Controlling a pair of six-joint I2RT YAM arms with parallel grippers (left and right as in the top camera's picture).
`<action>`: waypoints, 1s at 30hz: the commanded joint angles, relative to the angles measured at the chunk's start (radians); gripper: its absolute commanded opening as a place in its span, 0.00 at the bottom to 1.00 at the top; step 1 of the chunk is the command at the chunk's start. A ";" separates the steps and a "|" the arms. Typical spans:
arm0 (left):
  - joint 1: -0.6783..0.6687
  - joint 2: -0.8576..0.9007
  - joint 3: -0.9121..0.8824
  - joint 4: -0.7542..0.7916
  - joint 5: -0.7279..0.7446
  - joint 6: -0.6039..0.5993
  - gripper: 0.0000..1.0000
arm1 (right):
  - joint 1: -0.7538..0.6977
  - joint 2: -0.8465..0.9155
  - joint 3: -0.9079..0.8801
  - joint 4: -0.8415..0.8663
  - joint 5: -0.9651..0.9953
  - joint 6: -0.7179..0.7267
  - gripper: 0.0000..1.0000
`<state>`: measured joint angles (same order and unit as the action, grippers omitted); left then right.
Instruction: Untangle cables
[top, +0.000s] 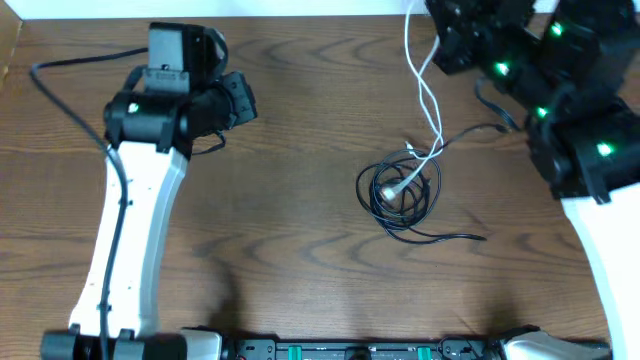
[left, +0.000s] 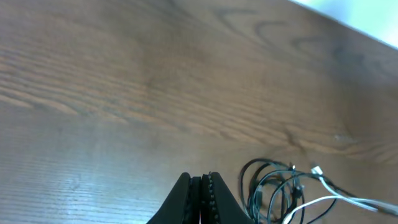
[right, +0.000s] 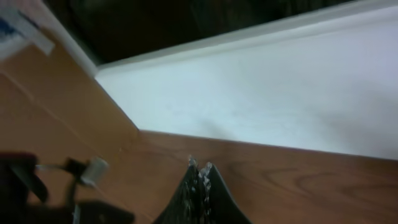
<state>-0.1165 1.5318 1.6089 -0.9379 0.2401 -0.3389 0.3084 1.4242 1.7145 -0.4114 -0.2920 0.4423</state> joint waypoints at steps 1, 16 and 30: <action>0.002 0.006 -0.010 -0.003 0.022 0.014 0.08 | -0.028 -0.012 0.013 0.137 0.031 0.108 0.01; 0.002 0.006 -0.010 0.007 0.021 0.032 0.08 | -0.122 -0.027 0.060 0.008 0.021 -0.055 0.01; -0.010 0.009 -0.018 -0.002 0.048 0.032 0.08 | -0.101 0.177 0.060 -0.423 -0.211 -0.339 0.01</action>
<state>-0.1184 1.5475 1.5997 -0.9367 0.2604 -0.3233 0.2188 1.6196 1.7710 -0.8207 -0.5285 0.1631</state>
